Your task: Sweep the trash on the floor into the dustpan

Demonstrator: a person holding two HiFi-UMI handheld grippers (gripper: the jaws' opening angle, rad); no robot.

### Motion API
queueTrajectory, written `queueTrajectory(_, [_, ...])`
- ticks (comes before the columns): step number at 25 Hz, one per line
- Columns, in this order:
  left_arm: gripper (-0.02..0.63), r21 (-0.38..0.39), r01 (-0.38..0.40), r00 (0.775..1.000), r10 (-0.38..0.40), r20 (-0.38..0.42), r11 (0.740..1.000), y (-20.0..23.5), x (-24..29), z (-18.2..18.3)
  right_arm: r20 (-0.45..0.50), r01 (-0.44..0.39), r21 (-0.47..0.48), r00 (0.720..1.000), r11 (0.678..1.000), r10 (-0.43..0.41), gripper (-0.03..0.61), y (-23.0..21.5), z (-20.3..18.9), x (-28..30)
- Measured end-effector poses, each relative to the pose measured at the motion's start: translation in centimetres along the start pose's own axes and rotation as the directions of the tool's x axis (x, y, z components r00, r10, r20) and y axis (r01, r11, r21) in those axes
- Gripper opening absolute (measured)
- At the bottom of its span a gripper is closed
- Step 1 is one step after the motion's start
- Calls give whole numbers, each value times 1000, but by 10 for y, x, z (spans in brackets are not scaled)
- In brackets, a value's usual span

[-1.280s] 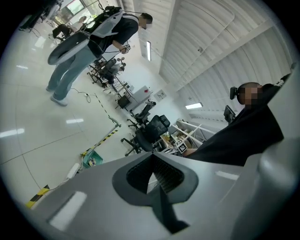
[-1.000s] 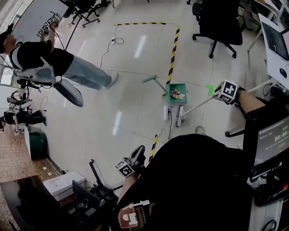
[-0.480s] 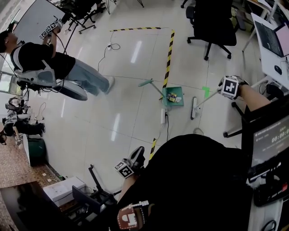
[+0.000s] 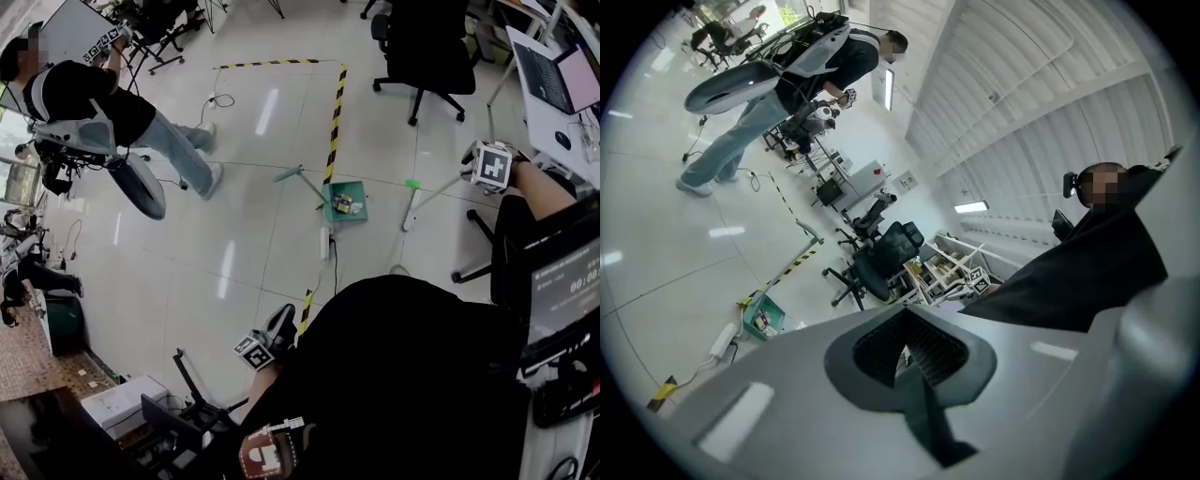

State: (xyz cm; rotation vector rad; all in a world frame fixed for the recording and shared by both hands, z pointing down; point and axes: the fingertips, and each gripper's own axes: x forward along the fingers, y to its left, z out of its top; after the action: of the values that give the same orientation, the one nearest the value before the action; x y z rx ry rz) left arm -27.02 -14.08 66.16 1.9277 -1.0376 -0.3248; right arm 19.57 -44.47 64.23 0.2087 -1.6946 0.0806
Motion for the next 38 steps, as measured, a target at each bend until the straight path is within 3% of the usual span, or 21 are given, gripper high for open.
queueTrajectory(7, [-2, -19, 35, 999, -36, -18, 999, 3, 12, -8, -53, -12, 54, 998, 998, 15, 120, -1, -44, -42])
queueTrajectory(15, [-2, -18, 8, 1000, -8, 0, 1000, -8, 2, -7, -165, -48, -12, 985, 999, 45, 120, 5, -40, 19])
queueTrajectory(21, [-2, -38, -96, 995, 97, 39, 995, -5, -44, -13, -140, -130, 7, 982, 992, 130, 118, 11, 24, 79])
queueTrajectory(26, [-2, -62, -171, 980, 176, 89, 983, -2, -74, -18, -20, -97, -152, 995, 984, 95, 106, -1, 124, 95])
queueTrajectory(30, [-2, -66, -177, 977, 183, 105, 982, -4, -75, -13, 64, -113, -271, 989, 956, 135, 100, 13, 183, 96])
queueTrajectory(34, [-2, -62, -158, 979, 165, 120, 985, -2, -73, -15, 136, -57, -355, 984, 933, 112, 98, 29, 216, 91])
queueTrajectory(38, [-2, -53, -142, 982, 148, 118, 988, 3, -65, -13, 223, 8, -373, 971, 928, 82, 98, 28, 234, 79])
